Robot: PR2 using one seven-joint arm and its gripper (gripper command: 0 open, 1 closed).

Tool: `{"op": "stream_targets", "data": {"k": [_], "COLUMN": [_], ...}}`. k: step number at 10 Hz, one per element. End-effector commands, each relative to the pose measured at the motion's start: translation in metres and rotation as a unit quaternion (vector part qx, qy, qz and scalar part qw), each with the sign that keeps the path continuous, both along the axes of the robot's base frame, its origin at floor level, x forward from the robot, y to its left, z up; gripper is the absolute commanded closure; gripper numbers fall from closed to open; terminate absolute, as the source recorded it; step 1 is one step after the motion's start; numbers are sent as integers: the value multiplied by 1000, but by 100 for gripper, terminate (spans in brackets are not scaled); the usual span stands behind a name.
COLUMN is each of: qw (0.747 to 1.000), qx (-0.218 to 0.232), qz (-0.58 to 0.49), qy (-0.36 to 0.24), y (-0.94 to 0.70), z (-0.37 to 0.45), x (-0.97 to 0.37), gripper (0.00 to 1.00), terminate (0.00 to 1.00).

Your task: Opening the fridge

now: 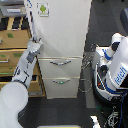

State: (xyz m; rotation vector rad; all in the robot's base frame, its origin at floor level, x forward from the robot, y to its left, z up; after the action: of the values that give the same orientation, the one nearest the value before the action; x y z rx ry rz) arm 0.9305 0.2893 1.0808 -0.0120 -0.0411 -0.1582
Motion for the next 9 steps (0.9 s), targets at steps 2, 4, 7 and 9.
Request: {"op": "stream_targets", "data": {"k": [2,4,7,9], "qw": [1000,1000,1000,992], "qx": [-11,-10,-19,-44], "qz": [2,0,-21,-120], "qy": [12,13,9,-15], "y": [13,16,13,-19], "z": [-19,-20,-20,5], "x": [11,10,-9,-98], "gripper": [100,100,100,100], "terminate": [0,0,0,0]}}
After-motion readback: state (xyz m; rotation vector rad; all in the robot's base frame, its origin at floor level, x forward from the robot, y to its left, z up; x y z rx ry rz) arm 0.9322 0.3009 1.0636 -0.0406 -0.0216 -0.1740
